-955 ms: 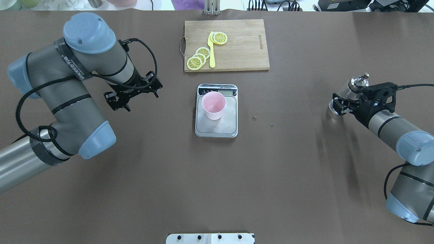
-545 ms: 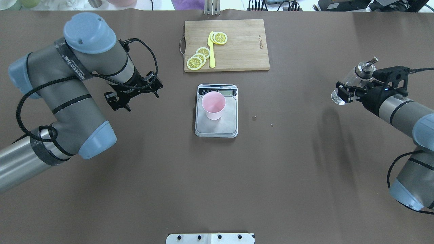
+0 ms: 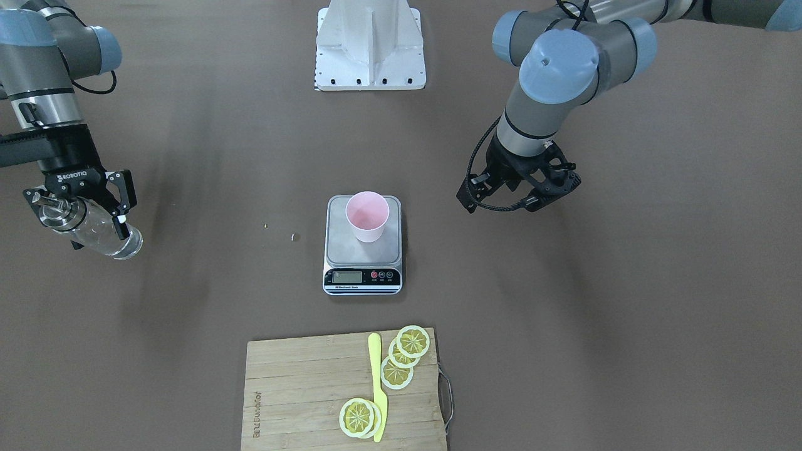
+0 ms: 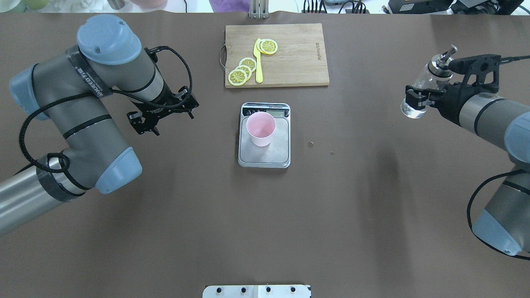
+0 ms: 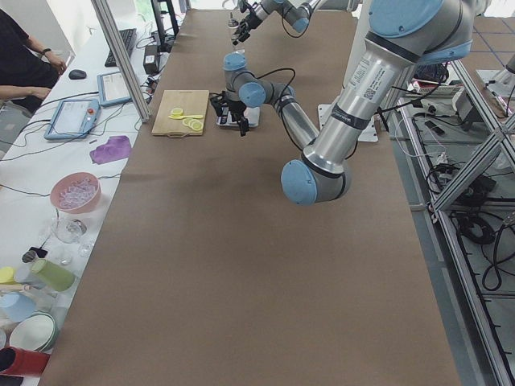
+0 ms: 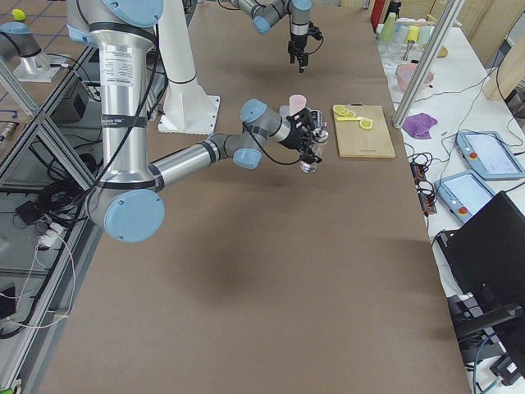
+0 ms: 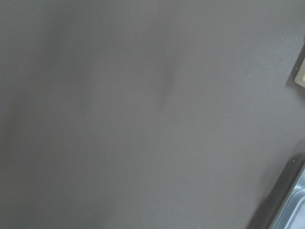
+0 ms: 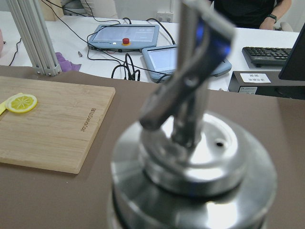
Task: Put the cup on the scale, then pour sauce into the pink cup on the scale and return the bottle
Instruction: 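Lift the sauce bottle with the right gripper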
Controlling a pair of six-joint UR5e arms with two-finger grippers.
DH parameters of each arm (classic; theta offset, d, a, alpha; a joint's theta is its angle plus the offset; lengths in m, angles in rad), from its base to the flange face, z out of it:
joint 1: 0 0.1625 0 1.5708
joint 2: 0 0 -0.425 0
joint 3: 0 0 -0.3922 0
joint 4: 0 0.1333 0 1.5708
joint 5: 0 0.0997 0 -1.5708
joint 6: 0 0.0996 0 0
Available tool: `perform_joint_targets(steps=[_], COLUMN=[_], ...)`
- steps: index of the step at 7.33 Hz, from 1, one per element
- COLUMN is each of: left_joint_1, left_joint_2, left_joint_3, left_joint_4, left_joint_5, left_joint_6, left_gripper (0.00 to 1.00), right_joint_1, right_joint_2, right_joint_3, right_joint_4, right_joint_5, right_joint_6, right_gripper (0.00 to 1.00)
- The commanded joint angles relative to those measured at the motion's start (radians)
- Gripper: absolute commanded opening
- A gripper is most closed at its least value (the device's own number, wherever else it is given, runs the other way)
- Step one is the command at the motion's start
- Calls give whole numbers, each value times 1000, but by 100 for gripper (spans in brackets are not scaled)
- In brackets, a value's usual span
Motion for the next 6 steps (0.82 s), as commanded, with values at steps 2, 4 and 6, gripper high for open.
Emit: perform_joint_targets(steps=[2, 4, 6], left_joint_1=[-1, -3, -3], left_joint_2=[0, 0, 2], left_joint_3=[3, 9, 9], left_joint_4=[0, -14, -15], left_joint_5=[0, 0, 0], left_joint_6=[5, 5, 5], left_gripper=[99, 99, 99], right_joint_1=[-140, -252, -310], right_joint_2=[158, 238, 303], right_joint_3=[116, 146, 147], right_joint_4=[-420, -650, -740], right_joint_5=[-208, -370, -432], right_joint_6=[-4, 2, 8], right_gripper=[0, 0, 0])
